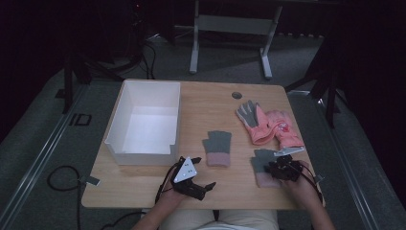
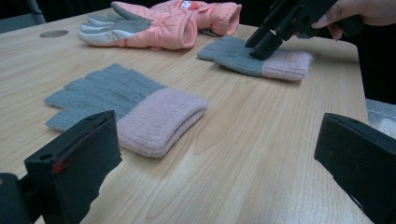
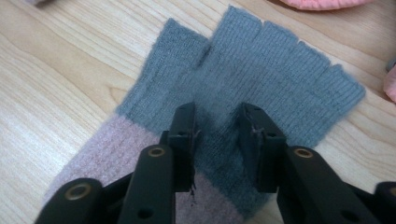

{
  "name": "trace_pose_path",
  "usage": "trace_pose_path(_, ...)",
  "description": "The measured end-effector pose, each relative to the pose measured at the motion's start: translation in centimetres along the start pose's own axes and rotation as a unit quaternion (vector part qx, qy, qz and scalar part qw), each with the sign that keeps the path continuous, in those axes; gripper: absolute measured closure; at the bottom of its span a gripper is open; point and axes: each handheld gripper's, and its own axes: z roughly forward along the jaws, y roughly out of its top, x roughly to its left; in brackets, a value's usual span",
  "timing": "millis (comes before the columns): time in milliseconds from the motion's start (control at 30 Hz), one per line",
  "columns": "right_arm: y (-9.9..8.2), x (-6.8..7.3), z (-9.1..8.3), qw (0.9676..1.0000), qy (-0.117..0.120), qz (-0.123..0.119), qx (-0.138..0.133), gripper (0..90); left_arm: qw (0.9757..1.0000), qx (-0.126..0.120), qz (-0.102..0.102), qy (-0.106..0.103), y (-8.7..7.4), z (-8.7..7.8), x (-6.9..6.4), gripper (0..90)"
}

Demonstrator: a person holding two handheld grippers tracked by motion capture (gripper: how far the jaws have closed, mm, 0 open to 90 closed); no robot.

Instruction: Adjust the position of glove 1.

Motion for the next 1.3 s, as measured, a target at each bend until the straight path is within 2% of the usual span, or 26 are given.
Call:
trace_pose_path(200,0.0,0.4,0.0,0.9998,-0.014,0.016,-0.002,80.7,1.0,0.0,-0.001,0.0,0.0,0.0,0.0,0.0)
trace_pose_path(500,0.3,0.7,-0.4,0.9997,-0.019,0.017,0.006,85.3,1.0,0.0,0.0,0.0,0.0,0.0,0.0,0.0)
trace_pose_path(667,1.0,0.8,-2.1,0.9992,-0.012,0.03,-0.022,85.5,1.0,0.0,0.001,0.001,0.0,0.0,0.0,0.0)
trace_pose_path(733,1.6,0.9,-2.9,0.9988,-0.015,0.032,-0.033,85.4,1.0,0.0,0.0,0.001,0.0,0.0,0.0,0.0)
trace_pose_path(1000,5.2,1.2,-5.9,0.997,-0.019,0.01,-0.075,85.5,1.0,-0.001,-0.002,0.001,0.0,0.0,0.0,0.0)
trace_pose_path(1300,9.4,2.1,-6.9,0.9948,-0.011,-0.019,-0.099,85.5,1.0,-0.001,-0.001,0.0,0.0,0.0,0.0,0.0)
